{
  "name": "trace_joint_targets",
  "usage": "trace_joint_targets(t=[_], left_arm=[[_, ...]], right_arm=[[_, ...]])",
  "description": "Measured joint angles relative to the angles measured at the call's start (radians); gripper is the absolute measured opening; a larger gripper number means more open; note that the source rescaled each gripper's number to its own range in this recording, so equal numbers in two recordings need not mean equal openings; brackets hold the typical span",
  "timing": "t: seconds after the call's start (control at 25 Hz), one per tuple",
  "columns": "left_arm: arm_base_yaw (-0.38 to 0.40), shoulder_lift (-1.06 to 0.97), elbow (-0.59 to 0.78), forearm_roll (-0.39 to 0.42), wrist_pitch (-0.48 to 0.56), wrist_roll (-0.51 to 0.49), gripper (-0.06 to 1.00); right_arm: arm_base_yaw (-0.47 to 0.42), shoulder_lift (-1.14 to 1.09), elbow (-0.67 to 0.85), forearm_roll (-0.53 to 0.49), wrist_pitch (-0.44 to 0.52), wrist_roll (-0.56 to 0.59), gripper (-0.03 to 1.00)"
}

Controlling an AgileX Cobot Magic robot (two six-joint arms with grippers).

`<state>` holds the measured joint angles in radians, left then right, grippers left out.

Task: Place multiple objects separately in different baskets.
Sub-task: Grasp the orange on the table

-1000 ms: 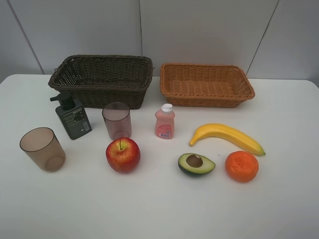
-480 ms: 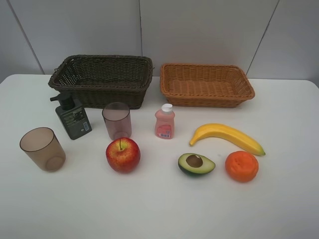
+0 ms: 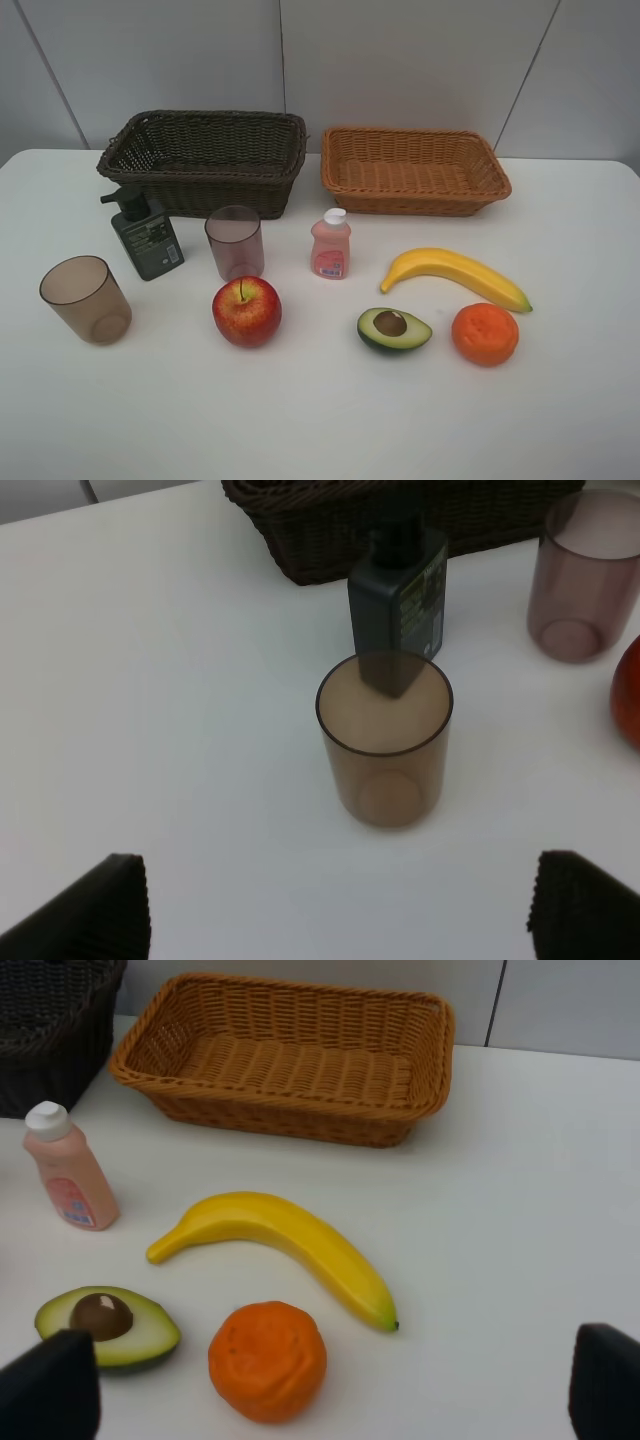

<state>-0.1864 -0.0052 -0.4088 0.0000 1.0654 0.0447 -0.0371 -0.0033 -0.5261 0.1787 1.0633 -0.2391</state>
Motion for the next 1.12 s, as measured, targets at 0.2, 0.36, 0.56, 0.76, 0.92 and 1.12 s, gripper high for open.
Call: trace_joint_targets(t=[0.2,0.36,0.56,0.76,0.92,1.12], left_arm=[[0.0,0.0,0.0,0.0,0.0,0.0,1.0],[0.0,0.0,0.0,0.0,0.0,0.0,1.0],[0.0,0.0,0.0,0.0,0.0,0.0,1.0],[0.0,0.0,0.0,0.0,0.0,0.0,1.0],[0.0,0.0,0.0,0.0,0.0,0.0,1.0],[0.0,0.0,0.0,0.0,0.0,0.0,1.0]], right_arm=[[0.0,0.097,-0.01,0.029,0.0,0.0,1.0],[0.0,0.239,-0.07,0.041,-0.002,0.0,1.0],[0.0,0.42,-0.131,0.045,-0.004,-0.007,1.0],[0.0,0.601,-0.159,0.045,-0.013,-0.062,1.0],[0.0,0.736,-0.16,0.045,-0.044,-0.186,1.0],[0.0,0.876,-0.16,0.045,-0.112,-0.328,1.0]])
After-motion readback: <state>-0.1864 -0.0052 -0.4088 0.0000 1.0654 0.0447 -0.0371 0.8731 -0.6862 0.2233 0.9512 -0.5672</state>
